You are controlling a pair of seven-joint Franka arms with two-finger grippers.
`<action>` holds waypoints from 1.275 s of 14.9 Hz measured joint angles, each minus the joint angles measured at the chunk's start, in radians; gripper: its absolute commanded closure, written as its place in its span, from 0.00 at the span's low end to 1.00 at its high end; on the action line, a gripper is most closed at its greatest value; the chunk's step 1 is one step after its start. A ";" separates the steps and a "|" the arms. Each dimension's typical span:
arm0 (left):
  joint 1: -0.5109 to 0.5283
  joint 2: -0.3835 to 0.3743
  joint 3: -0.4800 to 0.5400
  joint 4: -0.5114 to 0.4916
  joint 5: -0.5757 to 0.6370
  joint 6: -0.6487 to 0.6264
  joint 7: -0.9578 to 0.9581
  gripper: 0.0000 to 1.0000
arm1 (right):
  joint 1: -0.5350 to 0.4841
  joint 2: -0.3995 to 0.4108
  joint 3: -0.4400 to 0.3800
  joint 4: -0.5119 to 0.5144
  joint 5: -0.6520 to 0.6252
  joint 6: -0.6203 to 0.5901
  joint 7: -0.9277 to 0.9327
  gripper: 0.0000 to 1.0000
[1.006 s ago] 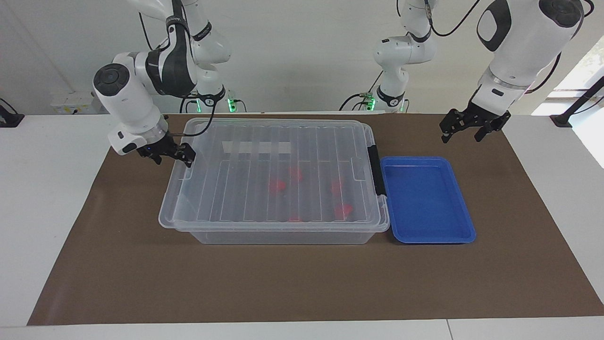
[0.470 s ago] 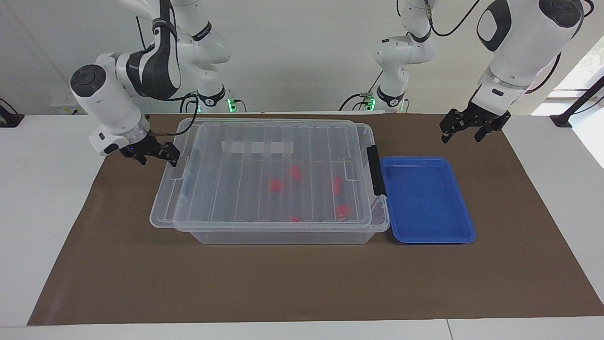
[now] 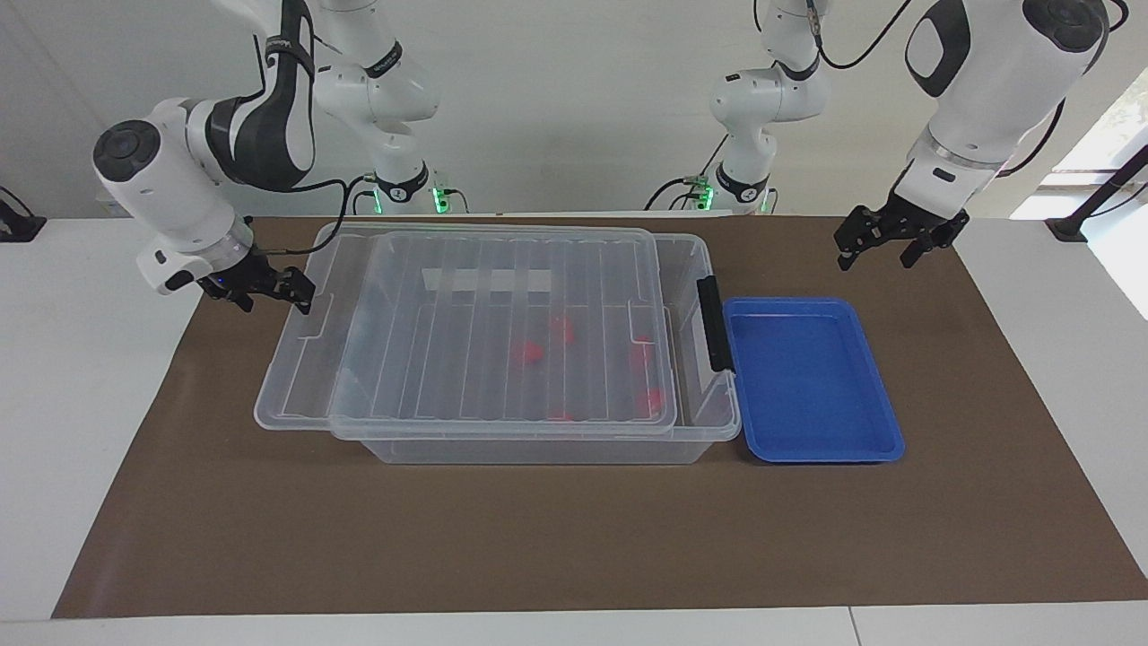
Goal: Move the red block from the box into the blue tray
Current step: 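Push the clear lid away from the blue tray with the right gripper, then reach the left gripper over the box toward a red block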
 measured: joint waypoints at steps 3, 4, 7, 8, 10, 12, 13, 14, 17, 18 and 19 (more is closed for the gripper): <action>-0.013 -0.017 -0.010 0.000 0.000 -0.011 -0.003 0.00 | -0.019 0.000 -0.021 0.000 0.000 0.000 -0.043 0.00; -0.012 -0.018 -0.008 0.000 0.000 -0.011 -0.003 0.00 | -0.023 0.000 -0.029 0.000 0.000 0.000 -0.055 0.00; -0.008 -0.018 0.003 -0.001 0.000 -0.014 -0.003 0.00 | -0.025 0.000 -0.050 0.000 0.000 0.001 -0.084 0.00; -0.008 -0.018 0.005 -0.002 0.000 -0.014 -0.003 0.00 | -0.025 0.000 -0.056 0.000 0.000 0.001 -0.091 0.00; -0.008 -0.018 0.005 -0.002 0.000 -0.013 -0.003 0.00 | -0.025 0.000 -0.067 0.000 -0.001 0.002 -0.104 0.00; -0.007 -0.018 0.006 -0.003 0.000 -0.003 -0.003 0.00 | -0.025 0.000 -0.078 0.000 -0.006 0.003 -0.126 0.00; -0.005 -0.017 0.007 -0.004 0.000 0.009 -0.003 0.00 | -0.025 0.000 -0.087 0.001 -0.013 0.005 -0.141 0.00; 0.001 -0.016 0.007 -0.005 0.000 0.020 -0.003 0.00 | -0.025 0.000 -0.098 0.002 -0.020 0.008 -0.161 0.00; 0.012 -0.006 0.009 -0.005 0.000 0.052 -0.002 0.00 | -0.026 0.000 -0.136 0.004 -0.026 0.009 -0.219 0.00; 0.013 -0.001 0.009 -0.005 0.002 0.063 -0.002 0.00 | -0.026 0.000 -0.146 0.004 -0.027 0.012 -0.235 0.00; 0.014 0.004 0.009 -0.005 0.005 0.075 -0.002 0.00 | -0.026 0.000 -0.155 0.004 -0.029 0.020 -0.246 0.00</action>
